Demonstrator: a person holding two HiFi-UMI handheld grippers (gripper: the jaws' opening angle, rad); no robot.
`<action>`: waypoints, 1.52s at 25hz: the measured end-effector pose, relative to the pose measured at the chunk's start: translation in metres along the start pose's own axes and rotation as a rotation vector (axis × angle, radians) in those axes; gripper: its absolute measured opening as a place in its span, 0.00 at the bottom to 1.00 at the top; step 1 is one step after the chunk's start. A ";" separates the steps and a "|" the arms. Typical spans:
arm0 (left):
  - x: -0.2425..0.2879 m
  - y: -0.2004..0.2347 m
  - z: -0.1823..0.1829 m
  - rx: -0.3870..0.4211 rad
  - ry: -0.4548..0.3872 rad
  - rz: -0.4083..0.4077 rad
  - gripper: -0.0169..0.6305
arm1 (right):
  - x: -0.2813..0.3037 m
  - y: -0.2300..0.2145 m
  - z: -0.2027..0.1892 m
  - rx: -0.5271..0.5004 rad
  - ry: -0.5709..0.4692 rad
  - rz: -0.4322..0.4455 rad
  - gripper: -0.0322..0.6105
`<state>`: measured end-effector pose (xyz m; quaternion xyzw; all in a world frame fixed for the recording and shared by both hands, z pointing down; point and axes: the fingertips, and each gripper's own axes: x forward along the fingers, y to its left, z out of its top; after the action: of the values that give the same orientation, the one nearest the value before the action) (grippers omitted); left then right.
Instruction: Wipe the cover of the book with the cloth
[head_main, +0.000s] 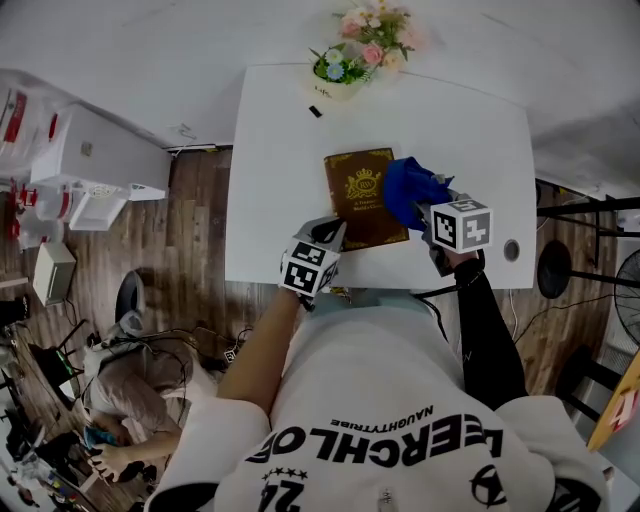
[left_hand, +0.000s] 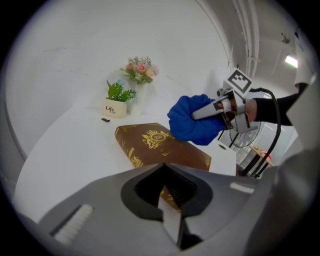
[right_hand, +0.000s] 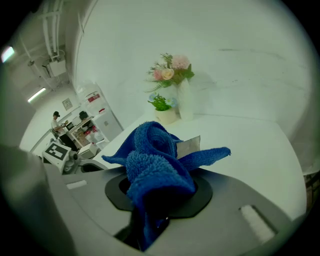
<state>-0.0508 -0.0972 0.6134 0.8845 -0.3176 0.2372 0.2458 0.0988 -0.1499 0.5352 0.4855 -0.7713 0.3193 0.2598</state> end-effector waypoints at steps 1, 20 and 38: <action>-0.002 0.000 -0.001 0.001 0.003 -0.002 0.12 | 0.001 0.012 0.003 -0.015 -0.008 0.030 0.21; -0.011 -0.014 -0.017 0.003 0.027 0.024 0.12 | 0.048 0.104 -0.036 -0.160 0.113 0.152 0.21; -0.013 -0.008 -0.019 -0.103 0.037 0.205 0.12 | 0.006 0.012 -0.048 -0.120 0.108 0.068 0.21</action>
<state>-0.0593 -0.0752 0.6178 0.8291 -0.4136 0.2606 0.2713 0.0903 -0.1136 0.5683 0.4247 -0.7898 0.3070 0.3187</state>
